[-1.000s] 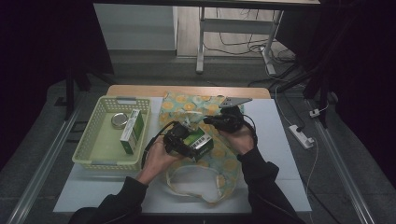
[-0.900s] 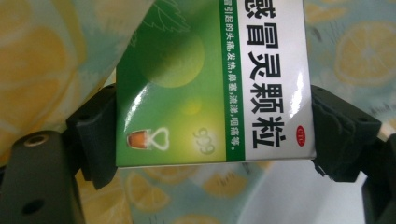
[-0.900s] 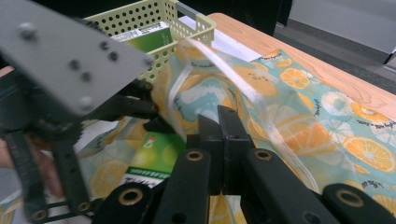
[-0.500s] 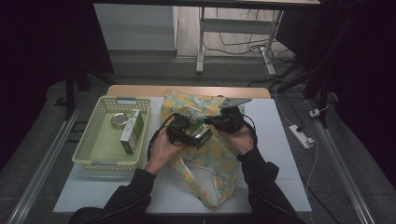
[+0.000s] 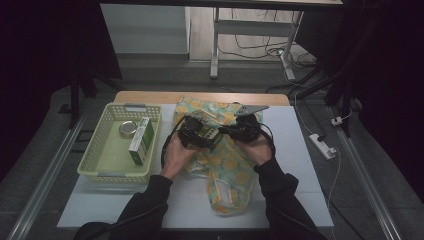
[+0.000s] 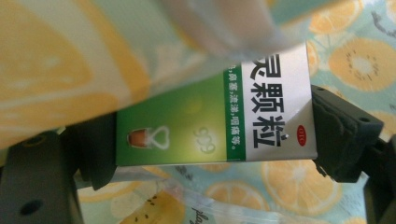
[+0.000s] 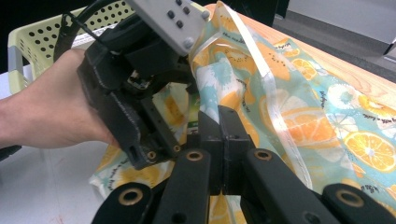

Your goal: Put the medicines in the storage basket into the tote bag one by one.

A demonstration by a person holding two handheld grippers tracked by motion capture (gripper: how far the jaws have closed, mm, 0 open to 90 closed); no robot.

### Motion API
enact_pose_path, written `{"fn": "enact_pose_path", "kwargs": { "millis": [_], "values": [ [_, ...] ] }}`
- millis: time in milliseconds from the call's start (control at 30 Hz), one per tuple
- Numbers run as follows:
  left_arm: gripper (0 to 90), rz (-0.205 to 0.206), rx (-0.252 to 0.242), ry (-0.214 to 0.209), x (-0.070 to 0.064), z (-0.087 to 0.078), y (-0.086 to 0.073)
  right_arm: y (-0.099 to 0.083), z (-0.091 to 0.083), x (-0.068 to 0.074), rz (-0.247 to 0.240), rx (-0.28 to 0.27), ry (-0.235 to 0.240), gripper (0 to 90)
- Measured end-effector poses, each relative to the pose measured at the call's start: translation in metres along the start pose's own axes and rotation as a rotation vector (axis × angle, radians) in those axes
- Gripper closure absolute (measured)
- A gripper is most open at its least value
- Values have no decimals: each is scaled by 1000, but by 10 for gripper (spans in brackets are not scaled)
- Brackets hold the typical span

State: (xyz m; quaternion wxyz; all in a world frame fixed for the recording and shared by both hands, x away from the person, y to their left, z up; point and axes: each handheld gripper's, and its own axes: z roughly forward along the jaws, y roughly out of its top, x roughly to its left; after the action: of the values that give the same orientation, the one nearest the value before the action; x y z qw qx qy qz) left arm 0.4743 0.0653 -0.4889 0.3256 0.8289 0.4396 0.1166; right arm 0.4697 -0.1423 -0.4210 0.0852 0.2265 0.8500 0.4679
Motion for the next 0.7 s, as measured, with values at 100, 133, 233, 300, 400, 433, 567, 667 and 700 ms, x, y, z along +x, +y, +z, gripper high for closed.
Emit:
{"fn": "enact_pose_path", "kwargs": {
  "millis": [100, 133, 233, 300, 400, 433, 567, 667, 700],
  "values": [
    [147, 6, -11, 7, -1, 2, 1, 0, 0, -1, 0, 0, -1, 900],
    [142, 5, -11, 10, -1, 2, 1, 0, 0, -1, 2, 0, -1, 900],
    [124, 26, -7, 15, -5, -2, 1, -1, -1, -2, 5, -1, -4, 900],
    [99, 36, -7, 13, -7, -7, 0, -1, -2, -3, 9, -7, -7, 900],
    [87, 45, -5, 8, -10, -15, -3, 0, -4, -4, 11, -10, -7, 900],
    [82, 48, 0, 1, -11, -18, -3, 0, -4, -4, 12, -10, -8, 900],
    [60, 73, 3, -43, -18, -32, -8, 0, -4, -4, 12, -10, -8, 900],
    [51, 85, -13, -99, -22, -44, -13, 0, -3, -4, 10, -9, -7, 900],
    [46, 83, -17, -115, -23, -48, -15, 0, -4, -4, 10, -9, -8, 900]
  ]
}}
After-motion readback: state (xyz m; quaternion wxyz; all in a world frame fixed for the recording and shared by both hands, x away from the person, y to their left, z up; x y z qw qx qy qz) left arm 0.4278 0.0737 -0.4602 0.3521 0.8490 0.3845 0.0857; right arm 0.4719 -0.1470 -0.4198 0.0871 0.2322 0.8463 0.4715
